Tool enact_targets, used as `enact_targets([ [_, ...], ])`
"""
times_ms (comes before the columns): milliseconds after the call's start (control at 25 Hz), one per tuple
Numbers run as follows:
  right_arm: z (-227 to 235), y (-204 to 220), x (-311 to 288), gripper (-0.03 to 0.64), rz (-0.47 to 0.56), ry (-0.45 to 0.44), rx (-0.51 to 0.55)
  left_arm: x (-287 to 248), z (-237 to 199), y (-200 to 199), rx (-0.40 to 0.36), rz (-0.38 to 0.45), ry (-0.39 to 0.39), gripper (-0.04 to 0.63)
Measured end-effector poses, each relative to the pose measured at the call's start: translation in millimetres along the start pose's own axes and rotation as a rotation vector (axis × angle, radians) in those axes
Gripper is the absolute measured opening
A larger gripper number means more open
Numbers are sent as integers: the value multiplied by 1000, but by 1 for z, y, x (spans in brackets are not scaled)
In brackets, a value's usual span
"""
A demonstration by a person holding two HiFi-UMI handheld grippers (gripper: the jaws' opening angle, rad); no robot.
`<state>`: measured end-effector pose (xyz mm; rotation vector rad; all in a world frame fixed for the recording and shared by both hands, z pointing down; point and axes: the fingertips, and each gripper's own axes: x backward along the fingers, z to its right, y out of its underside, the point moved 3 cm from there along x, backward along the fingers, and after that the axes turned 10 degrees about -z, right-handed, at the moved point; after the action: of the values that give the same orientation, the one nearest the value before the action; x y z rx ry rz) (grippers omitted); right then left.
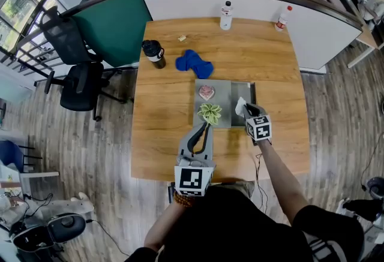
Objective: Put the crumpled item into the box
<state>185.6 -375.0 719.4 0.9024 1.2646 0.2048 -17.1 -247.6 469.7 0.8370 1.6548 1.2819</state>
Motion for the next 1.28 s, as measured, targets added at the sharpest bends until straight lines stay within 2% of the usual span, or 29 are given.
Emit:
enact_targets([
  [680,3,7,-3,66,-27,5,-1,1,-3,1,22,3,-8,41],
  [1280,3,-17,13,66,31,17,11,1,-3,-5,11,28,0,41],
])
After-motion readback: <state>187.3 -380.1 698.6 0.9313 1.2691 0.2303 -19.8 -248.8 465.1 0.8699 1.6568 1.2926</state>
